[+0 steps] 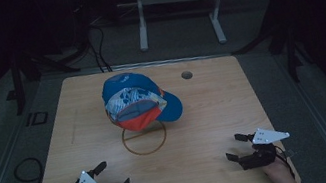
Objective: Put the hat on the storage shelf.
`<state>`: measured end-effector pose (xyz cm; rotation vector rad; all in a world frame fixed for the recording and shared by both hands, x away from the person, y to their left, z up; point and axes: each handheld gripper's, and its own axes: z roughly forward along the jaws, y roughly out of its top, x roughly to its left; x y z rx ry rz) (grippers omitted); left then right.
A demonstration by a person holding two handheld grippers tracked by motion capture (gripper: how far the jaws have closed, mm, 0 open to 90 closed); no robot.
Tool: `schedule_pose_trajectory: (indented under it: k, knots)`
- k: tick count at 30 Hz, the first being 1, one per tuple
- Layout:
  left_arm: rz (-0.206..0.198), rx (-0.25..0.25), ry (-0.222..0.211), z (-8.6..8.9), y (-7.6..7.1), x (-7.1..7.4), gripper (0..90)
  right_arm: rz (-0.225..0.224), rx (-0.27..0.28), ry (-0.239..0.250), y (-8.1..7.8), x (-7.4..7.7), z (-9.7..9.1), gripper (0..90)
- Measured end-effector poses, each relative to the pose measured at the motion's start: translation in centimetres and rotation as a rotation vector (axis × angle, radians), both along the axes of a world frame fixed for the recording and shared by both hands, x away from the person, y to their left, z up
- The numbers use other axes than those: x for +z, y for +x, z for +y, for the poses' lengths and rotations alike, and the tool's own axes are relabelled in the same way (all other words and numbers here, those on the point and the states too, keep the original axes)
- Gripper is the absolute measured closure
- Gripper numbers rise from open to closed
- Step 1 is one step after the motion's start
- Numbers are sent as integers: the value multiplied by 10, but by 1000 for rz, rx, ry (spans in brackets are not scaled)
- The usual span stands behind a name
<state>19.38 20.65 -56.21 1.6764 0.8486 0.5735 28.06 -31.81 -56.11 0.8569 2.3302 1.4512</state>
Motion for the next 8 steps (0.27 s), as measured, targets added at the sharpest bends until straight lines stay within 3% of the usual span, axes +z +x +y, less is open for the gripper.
schedule_pose_trajectory:
  k: [8]
  knots:
    - [1, -1, -1, 1, 0, -1, 27, -9, -18, 6, 2, 0, -4, 141]
